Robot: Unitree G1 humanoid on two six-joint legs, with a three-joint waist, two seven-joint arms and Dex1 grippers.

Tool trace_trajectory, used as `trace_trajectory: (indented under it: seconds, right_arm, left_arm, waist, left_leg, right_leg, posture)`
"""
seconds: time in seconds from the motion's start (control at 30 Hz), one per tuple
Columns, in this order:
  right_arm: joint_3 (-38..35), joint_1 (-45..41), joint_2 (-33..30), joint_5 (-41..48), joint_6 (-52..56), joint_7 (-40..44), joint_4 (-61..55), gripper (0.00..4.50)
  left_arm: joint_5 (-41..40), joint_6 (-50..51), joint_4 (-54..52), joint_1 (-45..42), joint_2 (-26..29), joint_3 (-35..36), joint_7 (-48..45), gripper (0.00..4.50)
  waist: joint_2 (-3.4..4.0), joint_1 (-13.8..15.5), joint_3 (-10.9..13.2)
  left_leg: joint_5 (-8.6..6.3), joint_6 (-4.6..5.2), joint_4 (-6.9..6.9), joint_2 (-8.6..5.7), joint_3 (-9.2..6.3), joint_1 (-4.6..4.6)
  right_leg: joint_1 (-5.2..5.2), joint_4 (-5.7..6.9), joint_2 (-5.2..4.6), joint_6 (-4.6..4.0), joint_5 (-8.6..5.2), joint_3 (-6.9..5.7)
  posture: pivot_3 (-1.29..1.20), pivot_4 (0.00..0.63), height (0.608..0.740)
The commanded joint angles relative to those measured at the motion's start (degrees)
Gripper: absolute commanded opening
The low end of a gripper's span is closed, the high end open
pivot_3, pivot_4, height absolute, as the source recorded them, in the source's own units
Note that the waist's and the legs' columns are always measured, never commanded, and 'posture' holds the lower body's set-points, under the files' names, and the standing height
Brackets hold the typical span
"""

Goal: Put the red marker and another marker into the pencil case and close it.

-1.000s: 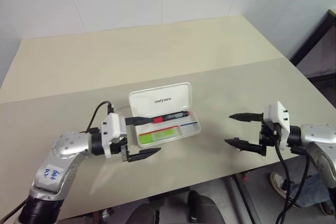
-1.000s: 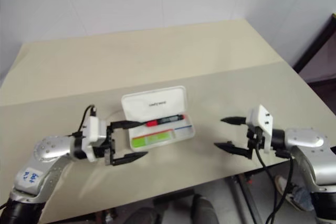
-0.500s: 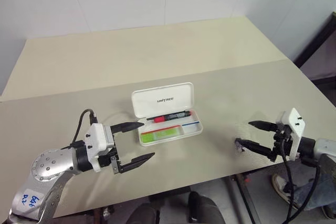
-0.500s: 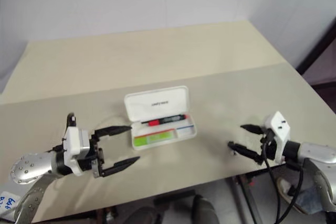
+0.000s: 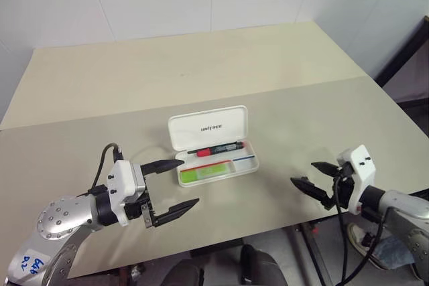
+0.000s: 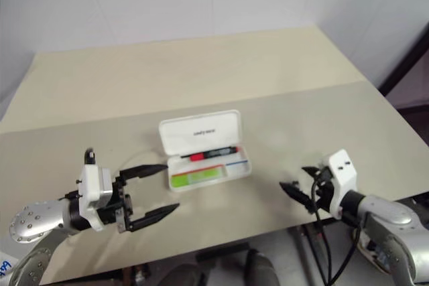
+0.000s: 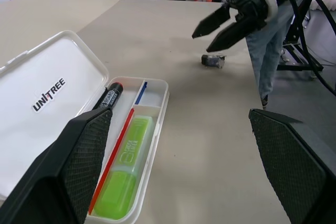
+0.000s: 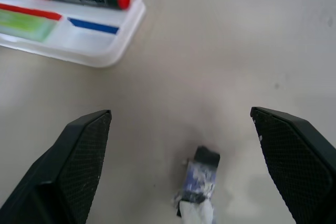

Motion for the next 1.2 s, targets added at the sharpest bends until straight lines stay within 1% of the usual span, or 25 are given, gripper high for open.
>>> trace_trajectory:
  seconds: [0.03, 0.43, 0.63, 0.77, 0.87, 0.9, 0.97, 1.03, 1.17, 1.2]
  right_arm:
    - [0.4, 0.13, 1.56, -0.87, 1.04, -4.53, -3.37, 4.5]
    - [2.9, 3.15, 6.96, -4.6, -0.5, -11.06, -5.37, 4.5]
    - [3.28, 4.87, 8.77, -7.2, -2.04, -13.4, -5.06, 4.5]
    - [1.87, 5.34, 11.33, -6.96, -1.39, -15.26, -4.63, 4.5]
    - [1.48, 5.08, 12.84, -6.59, -0.73, -16.32, -4.32, 3.83]
    - [1.31, 5.03, 13.17, -6.44, -0.59, -16.5, -4.22, 3.53]
    - [1.3, 4.97, 13.39, -6.59, -0.68, -16.49, -4.16, 2.71]
    - [1.37, 4.97, 13.55, -6.83, -1.02, -16.58, -4.23, 2.03]
    - [1.69, 4.9, 13.46, -7.19, -1.52, -16.59, -4.34, 0.53]
    - [1.84, 4.94, 13.24, -7.49, -1.91, -16.44, -4.33, 0.35]
  left_arm:
    - [-1.56, 0.27, -1.63, -0.92, 0.82, 1.21, 0.28, 4.47]
    - [-3.5, 2.66, -1.87, -2.67, 2.76, 2.66, 0.24, 4.47]
    - [-3.98, 3.19, -1.5, -3.33, 3.51, 2.79, -0.16, 4.47]
    - [-4.24, 3.53, -0.99, -4.85, 3.79, 2.07, -0.35, 4.47]
    - [-4.04, 3.51, 0.0, -6.12, 3.86, 1.71, -0.85, 4.5]
    - [-4.01, 3.57, 0.19, -6.57, 3.84, 1.54, -0.9, 4.5]
    - [-3.9, 3.63, 0.52, -7.37, 3.77, 1.2, -1.01, 4.5]
    - [-3.81, 3.66, 0.74, -7.97, 3.67, 0.89, -1.1, 4.5]
    - [-3.57, 3.52, 1.4, -8.87, 3.52, 0.5, -1.39, 4.5]
    - [-3.46, 3.41, 1.57, -9.13, 3.44, 0.32, -1.46, 4.5]
  waist:
    - [0.0, -0.02, 0.0]
    - [0.03, -0.23, 0.01]
    - [0.03, -0.2, 0.01]
    - [0.02, -0.25, 0.01]
    - [0.04, -0.28, 0.01]
    - [0.03, -0.29, 0.01]
    - [0.04, -0.27, 0.02]
    - [0.04, -0.3, 0.01]
    - [0.03, -0.26, 0.01]
    - [0.03, -0.24, 0.01]
  left_leg:
    - [0.0, 0.0, 0.0, 0.0, 0.0, 0.0]
    - [0.0, 0.0, -0.08, 0.0, -0.02, 0.03]
    - [0.0, 0.0, -0.16, 0.03, -0.02, 0.08]
    - [0.0, 0.0, -0.17, 0.04, 0.0, 0.11]
    - [0.0, 0.0, -0.17, 0.03, 0.0, 0.12]
    - [0.0, 0.0, -0.17, 0.03, 0.0, 0.13]
    - [0.0, 0.0, -0.22, 0.03, 0.0, 0.14]
    - [0.0, 0.0, -0.25, 0.03, 0.0, 0.16]
    - [0.01, 0.0, -0.58, 0.02, 0.15, 0.42]
    - [0.01, 0.0, -0.64, 0.02, 0.21, 0.49]
  right_leg:
    - [0.0, 0.0, 0.0, 0.0, 0.0, 0.0]
    - [-0.01, 0.0, 0.05, -0.01, 0.0, -0.02]
    - [-0.01, 0.01, 0.09, -0.01, -0.01, -0.03]
    - [-0.01, 0.02, 0.1, -0.01, -0.01, -0.01]
    - [-0.01, 0.02, 0.11, -0.01, -0.01, 0.0]
    - [-0.01, 0.03, 0.11, -0.01, -0.01, 0.0]
    - [-0.02, 0.02, 0.13, -0.02, -0.01, 0.0]
    - [-0.02, 0.02, 0.13, -0.02, -0.01, 0.0]
    - [0.0, 0.03, 0.12, -0.02, -0.01, 0.02]
    - [0.02, 0.03, 0.12, -0.03, -0.01, 0.02]
  posture:
    - [0.0, 0.15, 0.74]
    - [0.0, 0.15, 0.74]
    - [0.0, 0.15, 0.74]
    - [0.0, 0.15, 0.74]
    - [0.0, 0.15, 0.74]
    - [0.0, 0.15, 0.74]
    - [0.0, 0.15, 0.74]
    - [0.0, 0.15, 0.74]
    - [0.0, 0.15, 0.74]
    - [0.0, 0.15, 0.74]
